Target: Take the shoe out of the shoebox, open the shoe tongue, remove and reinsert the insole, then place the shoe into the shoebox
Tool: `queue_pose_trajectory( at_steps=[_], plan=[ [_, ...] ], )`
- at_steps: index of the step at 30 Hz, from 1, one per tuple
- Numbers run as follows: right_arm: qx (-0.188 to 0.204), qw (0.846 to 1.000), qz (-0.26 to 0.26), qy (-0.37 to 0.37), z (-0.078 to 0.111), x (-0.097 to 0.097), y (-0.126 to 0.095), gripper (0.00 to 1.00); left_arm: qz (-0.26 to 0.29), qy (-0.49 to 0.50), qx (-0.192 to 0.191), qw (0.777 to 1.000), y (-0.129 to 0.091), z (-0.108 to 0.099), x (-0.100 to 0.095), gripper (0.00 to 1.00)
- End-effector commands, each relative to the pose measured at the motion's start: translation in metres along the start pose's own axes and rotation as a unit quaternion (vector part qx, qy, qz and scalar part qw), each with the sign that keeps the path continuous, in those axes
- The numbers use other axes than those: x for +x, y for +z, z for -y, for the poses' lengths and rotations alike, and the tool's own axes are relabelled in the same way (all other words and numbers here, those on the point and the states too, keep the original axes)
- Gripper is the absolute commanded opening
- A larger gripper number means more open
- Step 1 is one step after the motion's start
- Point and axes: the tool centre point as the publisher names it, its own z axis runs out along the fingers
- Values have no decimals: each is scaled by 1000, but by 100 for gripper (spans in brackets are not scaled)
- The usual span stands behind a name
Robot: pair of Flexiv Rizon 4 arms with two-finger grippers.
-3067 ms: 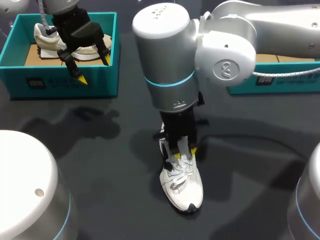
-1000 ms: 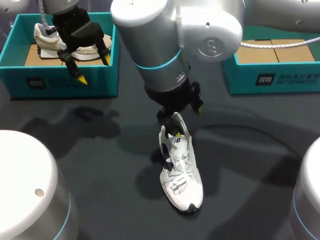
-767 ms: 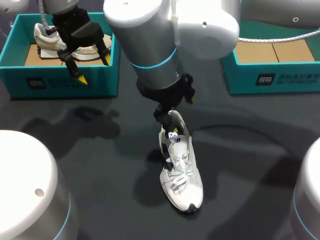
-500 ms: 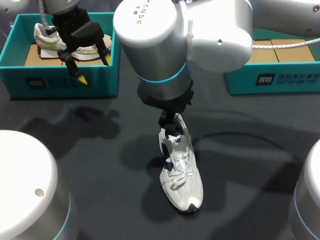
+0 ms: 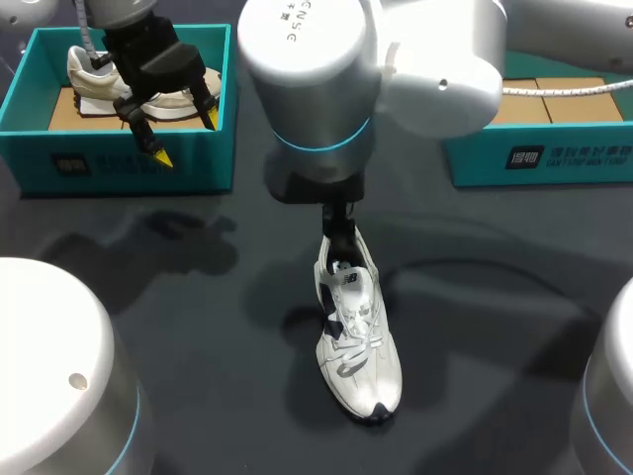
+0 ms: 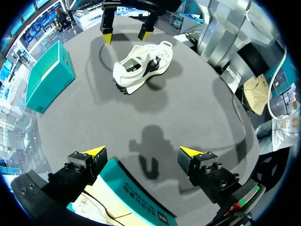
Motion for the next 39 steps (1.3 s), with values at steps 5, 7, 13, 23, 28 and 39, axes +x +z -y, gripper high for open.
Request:
queue_pose_trajectory(
  at_steps=[5, 7, 13, 23, 28, 39],
  plan=[
    [-18, 1000, -1, -11, -6, -11, 23, 100, -1, 0, -1, 1000, 0, 0, 0, 100],
    [-24, 1000, -1, -14, -7, -13, 29, 100, -1, 0, -1, 1000, 0, 0, 0, 100],
    [-37, 999, -8, -20, -5, -17, 39, 100, -1, 0, -1, 1000, 0, 0, 0, 100],
    [-49, 998, -9, -38, -9, -27, 59, 100, -1, 0, -1, 1000, 0, 0, 0, 100],
    [-56, 998, -13, -38, -9, -27, 68, 100, -1, 0, -1, 1000, 0, 0, 0, 100],
    [-69, 996, -33, -35, -14, -22, 87, 100, -1, 0, -1, 1000, 0, 0, 0, 100]
  ],
)
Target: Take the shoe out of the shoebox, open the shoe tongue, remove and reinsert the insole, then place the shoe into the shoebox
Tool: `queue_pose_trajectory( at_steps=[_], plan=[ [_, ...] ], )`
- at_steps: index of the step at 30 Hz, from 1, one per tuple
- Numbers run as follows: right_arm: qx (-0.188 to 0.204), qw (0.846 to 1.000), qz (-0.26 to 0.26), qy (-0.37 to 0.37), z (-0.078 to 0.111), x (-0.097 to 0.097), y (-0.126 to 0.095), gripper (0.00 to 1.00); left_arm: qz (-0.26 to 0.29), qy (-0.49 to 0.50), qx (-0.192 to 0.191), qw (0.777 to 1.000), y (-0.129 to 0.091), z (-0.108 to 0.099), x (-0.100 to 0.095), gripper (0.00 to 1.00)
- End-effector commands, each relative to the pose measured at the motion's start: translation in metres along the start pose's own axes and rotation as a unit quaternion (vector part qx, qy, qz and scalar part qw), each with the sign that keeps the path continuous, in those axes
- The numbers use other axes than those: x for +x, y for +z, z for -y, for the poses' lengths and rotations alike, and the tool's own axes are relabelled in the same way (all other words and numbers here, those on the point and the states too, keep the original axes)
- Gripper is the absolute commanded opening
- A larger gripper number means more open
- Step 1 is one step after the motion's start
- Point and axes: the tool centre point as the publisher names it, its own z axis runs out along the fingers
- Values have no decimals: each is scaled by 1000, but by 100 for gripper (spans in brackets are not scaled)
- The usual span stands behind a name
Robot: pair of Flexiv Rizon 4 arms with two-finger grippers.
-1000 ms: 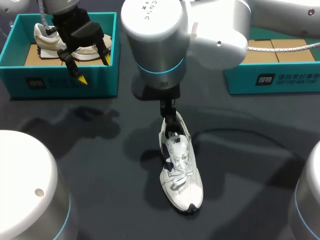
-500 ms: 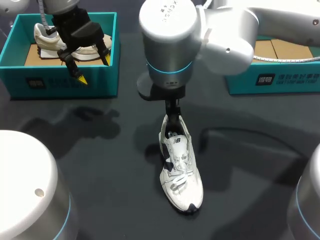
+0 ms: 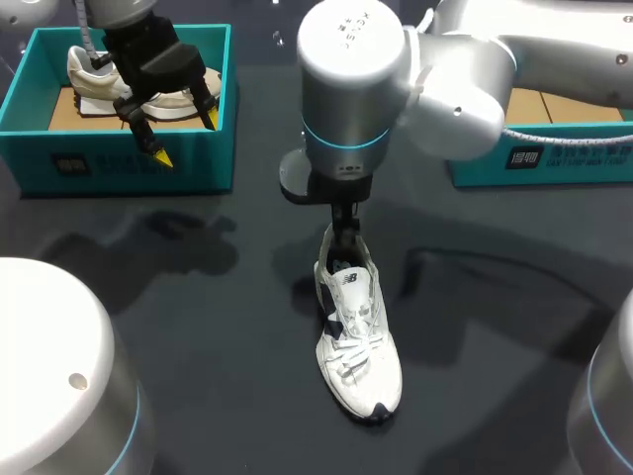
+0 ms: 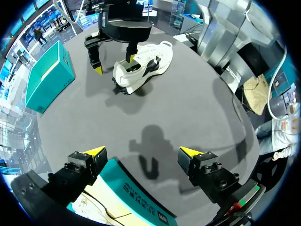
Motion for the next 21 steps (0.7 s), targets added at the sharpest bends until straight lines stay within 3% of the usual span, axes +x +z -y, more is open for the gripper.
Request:
queue_pose_trajectory(
  at_steps=[1, 13, 17, 21],
  plan=[
    [-7, 1000, -6, 2, -2, 0, 12, 100, -1, 0, -1, 1000, 0, 0, 0, 100],
    [-25, 999, -38, 6, -3, 0, 41, 99, -1, 0, -1, 1000, 0, 0, 0, 100],
    [-32, 998, -50, 6, -2, 0, 50, 78, -1, 0, -1, 1000, 0, 0, 0, 100],
    [-39, 997, -60, 6, -1, 0, 58, 74, -1, 0, -1, 1000, 0, 0, 0, 100]
  ],
)
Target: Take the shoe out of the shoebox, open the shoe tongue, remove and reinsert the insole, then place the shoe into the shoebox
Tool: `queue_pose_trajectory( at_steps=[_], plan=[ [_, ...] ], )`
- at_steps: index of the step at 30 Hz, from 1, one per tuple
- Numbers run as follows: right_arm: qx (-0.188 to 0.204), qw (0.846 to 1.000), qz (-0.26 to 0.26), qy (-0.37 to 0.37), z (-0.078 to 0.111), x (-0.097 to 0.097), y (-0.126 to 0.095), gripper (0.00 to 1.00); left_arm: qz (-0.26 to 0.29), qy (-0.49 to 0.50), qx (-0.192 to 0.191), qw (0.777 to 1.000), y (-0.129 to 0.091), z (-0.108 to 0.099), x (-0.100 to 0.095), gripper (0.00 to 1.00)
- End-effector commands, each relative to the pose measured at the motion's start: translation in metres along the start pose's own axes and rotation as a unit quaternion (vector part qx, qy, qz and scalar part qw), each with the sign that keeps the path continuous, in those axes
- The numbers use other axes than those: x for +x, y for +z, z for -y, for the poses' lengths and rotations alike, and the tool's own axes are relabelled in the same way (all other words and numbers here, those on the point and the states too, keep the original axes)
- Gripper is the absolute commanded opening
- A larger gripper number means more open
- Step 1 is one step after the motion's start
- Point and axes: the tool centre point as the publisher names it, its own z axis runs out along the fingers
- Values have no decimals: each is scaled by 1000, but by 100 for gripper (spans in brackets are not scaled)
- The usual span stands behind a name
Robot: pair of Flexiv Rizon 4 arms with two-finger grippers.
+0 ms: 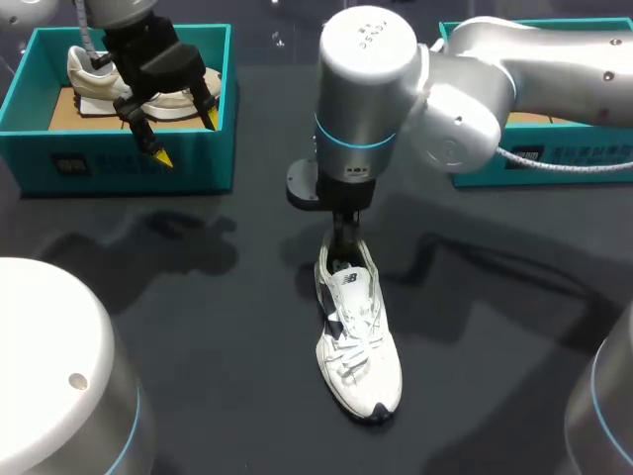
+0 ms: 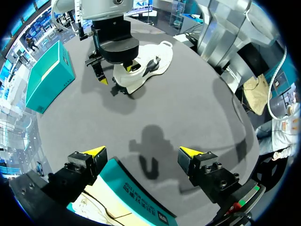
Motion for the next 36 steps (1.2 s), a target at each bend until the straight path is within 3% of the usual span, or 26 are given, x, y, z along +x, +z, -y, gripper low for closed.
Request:
queue_pose_trajectory(
  at_steps=[1, 8, 17, 23, 33, 36],
  plan=[
    [-8, 1000, -9, -2, 1, -3, 12, 73, -1, 0, -1, 1000, 0, 0, 0, 100],
    [-13, 1000, -26, -3, 2, -1, 23, 64, -1, 0, -1, 1000, 0, 0, 0, 100],
    [-17, 999, -39, -2, -1, 5, 30, 65, -1, 0, -1, 1000, 0, 0, 0, 100],
    [-16, 999, -42, -2, -3, 5, 31, 60, -1, 0, -1, 1000, 0, 0, 0, 100],
    [-18, 999, -52, -4, -4, 8, 36, 32, -1, 0, -1, 1000, 0, 0, 0, 100],
    [-18, 998, -53, -3, -5, 10, 35, 6, -1, 0, -1, 1000, 0, 0, 0, 100]
  ],
)
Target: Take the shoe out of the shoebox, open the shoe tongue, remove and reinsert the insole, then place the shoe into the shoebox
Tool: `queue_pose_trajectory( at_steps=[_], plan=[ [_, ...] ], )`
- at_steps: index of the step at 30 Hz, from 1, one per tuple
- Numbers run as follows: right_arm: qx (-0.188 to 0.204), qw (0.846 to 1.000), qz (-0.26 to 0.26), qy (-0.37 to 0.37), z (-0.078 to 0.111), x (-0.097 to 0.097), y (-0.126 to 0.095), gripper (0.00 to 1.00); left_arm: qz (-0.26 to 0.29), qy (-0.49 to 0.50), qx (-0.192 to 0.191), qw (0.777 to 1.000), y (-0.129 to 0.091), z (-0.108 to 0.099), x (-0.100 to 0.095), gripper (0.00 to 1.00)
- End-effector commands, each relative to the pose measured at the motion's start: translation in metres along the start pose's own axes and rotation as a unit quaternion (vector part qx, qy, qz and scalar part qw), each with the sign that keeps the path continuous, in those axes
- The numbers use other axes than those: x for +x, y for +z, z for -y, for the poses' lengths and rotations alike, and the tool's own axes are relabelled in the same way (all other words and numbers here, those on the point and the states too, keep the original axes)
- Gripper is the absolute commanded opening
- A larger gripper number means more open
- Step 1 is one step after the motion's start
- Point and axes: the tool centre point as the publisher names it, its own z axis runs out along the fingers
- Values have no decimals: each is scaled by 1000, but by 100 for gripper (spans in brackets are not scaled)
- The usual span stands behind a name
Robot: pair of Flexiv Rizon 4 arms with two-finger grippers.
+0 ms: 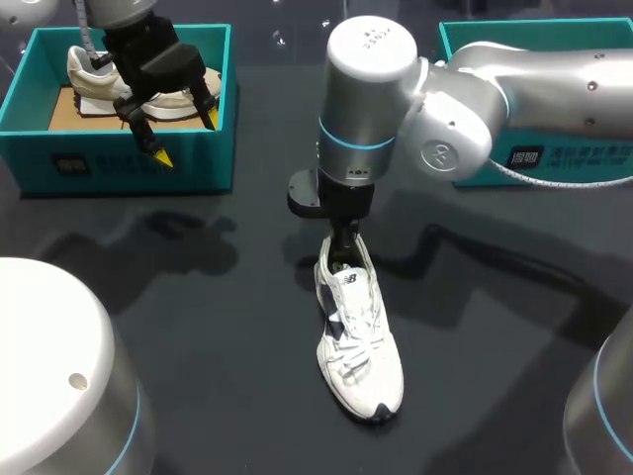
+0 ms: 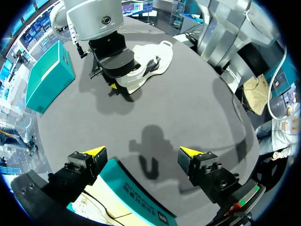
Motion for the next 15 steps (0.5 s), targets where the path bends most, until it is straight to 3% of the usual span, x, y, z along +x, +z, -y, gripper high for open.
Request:
queue_pose_trajectory(
  at_steps=[1, 8, 15],
  plan=[
    [0, 1000, -2, 1, -1, 4, 2, 0, -1, 0, -1, 1000, 0, 0, 0, 100],
    [9, 1000, 3, 7, 1, 6, -8, 0, -1, 0, -1, 1000, 0, 0, 0, 100],
    [25, 999, 15, 12, 7, 6, -40, 0, -1, 0, -1, 1000, 0, 0, 0, 100]
  ],
)
